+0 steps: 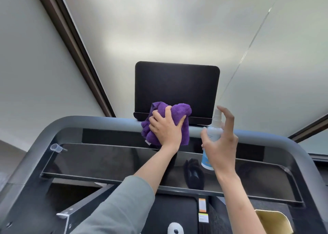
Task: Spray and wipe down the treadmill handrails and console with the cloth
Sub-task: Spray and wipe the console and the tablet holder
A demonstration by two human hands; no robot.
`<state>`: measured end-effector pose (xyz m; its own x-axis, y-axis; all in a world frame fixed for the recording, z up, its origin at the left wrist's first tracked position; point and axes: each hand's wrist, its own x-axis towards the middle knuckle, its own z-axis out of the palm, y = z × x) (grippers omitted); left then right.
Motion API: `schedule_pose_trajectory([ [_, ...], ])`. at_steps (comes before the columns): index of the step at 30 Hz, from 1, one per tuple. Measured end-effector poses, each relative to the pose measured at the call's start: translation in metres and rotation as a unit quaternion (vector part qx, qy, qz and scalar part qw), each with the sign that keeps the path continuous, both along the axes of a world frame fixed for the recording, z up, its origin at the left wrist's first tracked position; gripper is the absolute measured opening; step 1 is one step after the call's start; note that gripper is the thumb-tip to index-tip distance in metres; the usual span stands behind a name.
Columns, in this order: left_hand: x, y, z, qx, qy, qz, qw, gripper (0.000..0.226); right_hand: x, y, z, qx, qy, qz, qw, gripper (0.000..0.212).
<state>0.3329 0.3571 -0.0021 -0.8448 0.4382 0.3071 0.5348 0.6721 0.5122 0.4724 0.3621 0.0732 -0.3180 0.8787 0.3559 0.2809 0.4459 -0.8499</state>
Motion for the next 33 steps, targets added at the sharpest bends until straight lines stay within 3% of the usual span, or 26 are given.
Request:
schedule_pose_trajectory([
  [4,0.032,0.029,0.003,0.0,0.002,0.003,1.0,0.06,0.014,0.005,0.004,0.016,-0.001,-0.019,1.0,0.067],
  [9,0.063,0.052,0.003,-0.02,0.074,-0.103,0.992,0.054,0.026,0.008,-0.001,0.04,0.0,-0.029,0.999,0.065],
  [13,0.042,0.041,-0.006,0.007,0.109,-0.152,0.982,0.049,0.027,0.01,-0.003,0.033,-0.012,-0.02,0.999,0.065],
  [22,-0.051,-0.029,-0.004,-0.03,0.027,-0.058,0.998,0.062,0.011,0.012,-0.004,0.012,-0.005,-0.005,1.0,0.064],
  [33,0.03,0.03,0.004,0.002,0.071,-0.051,0.996,0.062,0.037,0.008,-0.012,0.006,-0.031,-0.057,0.998,0.064],
])
